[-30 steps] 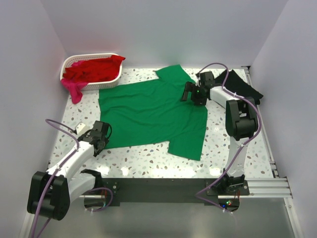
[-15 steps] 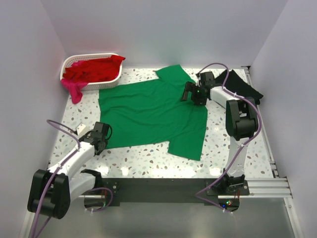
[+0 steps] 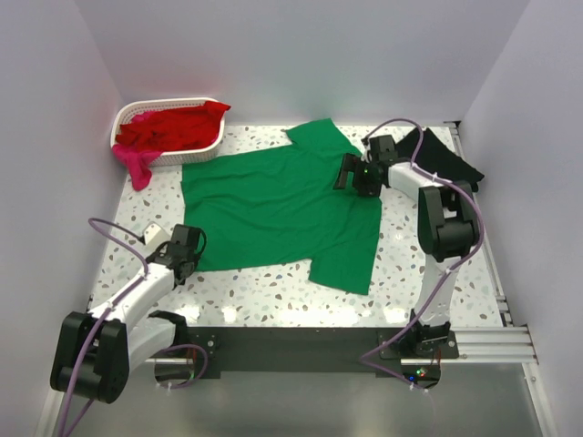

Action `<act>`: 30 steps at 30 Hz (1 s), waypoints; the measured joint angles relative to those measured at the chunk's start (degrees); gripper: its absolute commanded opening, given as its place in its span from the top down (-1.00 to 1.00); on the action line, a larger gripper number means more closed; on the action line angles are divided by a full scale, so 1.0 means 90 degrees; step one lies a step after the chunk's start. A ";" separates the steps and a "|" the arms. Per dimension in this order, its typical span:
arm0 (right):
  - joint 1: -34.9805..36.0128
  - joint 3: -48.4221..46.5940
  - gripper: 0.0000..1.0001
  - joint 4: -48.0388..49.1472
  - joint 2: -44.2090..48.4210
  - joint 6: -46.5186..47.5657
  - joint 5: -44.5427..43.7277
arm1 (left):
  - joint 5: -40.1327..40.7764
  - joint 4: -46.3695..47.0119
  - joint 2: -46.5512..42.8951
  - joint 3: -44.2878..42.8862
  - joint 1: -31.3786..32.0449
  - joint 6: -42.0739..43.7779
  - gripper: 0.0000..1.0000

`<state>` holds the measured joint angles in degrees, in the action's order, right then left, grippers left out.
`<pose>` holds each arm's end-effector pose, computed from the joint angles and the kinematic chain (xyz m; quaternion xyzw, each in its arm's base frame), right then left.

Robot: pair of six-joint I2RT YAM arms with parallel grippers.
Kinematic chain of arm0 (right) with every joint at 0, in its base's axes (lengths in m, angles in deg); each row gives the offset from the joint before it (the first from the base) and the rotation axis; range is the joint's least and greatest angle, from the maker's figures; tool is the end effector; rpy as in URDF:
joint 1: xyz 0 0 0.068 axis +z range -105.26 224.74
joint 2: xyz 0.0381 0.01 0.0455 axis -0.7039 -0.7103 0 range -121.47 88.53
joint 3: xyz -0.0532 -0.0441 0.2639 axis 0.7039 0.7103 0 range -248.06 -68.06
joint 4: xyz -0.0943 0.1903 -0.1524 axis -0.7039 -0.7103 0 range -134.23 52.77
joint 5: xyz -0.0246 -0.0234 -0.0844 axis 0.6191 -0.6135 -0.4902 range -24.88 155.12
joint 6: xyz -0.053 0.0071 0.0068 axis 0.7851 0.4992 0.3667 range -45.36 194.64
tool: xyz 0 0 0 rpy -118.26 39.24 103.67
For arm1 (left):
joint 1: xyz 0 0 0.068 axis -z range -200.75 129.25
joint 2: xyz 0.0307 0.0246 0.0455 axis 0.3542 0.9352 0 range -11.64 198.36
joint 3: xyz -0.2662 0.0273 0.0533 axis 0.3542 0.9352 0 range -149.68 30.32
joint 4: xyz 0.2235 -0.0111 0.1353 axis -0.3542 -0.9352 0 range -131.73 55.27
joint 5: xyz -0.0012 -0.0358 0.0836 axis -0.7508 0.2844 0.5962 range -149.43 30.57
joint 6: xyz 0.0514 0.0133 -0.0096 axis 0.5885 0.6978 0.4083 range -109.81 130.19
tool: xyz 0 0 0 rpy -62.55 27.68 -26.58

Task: Fold and stack the t-shirts
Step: Fold the tshirt

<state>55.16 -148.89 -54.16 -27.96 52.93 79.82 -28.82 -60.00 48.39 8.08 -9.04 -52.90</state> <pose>0.4288 0.0881 0.1696 0.0515 0.9389 0.2045 0.2721 0.1662 -0.0159 0.1462 -0.4621 0.8186 0.0675 0.3343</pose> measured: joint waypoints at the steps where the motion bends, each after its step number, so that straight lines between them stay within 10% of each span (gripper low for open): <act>1: 0.0024 0.0078 -0.86 0.0000 0.0061 0.0000 -0.0002 | -0.0017 0.0051 -0.0036 0.0029 0.0000 0.0092 0.79; 30: 0.2266 0.4352 -0.66 -0.2358 0.5013 -0.1214 -0.2380 | -0.0406 0.1180 -0.0005 0.0262 0.0000 0.1576 0.82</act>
<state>75.55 -109.73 -75.38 17.16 42.00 58.40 -32.47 -49.38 48.34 10.44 -9.04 -38.72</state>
